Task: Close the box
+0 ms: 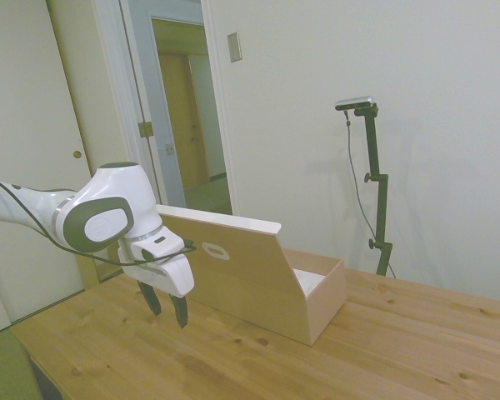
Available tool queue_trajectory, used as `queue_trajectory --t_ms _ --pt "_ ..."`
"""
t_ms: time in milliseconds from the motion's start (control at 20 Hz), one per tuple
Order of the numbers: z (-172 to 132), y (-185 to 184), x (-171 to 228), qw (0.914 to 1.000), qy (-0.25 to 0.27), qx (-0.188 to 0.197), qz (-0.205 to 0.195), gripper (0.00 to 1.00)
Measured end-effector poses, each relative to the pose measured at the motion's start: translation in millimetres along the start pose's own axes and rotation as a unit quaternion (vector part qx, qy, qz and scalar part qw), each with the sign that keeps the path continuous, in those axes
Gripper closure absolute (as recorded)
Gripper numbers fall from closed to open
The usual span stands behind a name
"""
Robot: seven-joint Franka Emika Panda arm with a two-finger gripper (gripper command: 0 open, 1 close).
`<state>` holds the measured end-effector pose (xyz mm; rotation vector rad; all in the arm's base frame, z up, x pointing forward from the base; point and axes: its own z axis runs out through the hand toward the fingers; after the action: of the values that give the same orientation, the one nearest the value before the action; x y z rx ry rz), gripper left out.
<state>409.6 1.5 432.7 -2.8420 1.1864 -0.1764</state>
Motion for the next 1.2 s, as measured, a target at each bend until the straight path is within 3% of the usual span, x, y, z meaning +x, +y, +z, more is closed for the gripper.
queue_trajectory --t_ms 250,400,850,1200 --pt "-7.7 4.0 6.7 0.9998 0.007 0.006 0.016 0.00" --pt "-32.3 20.3 27.1 0.9987 0.021 0.027 0.038 0.00" --pt "-114.9 64.8 82.9 0.9938 0.061 0.073 0.057 0.00" --pt "-155.3 63.0 111.7 0.9897 0.089 0.091 0.064 0.00"
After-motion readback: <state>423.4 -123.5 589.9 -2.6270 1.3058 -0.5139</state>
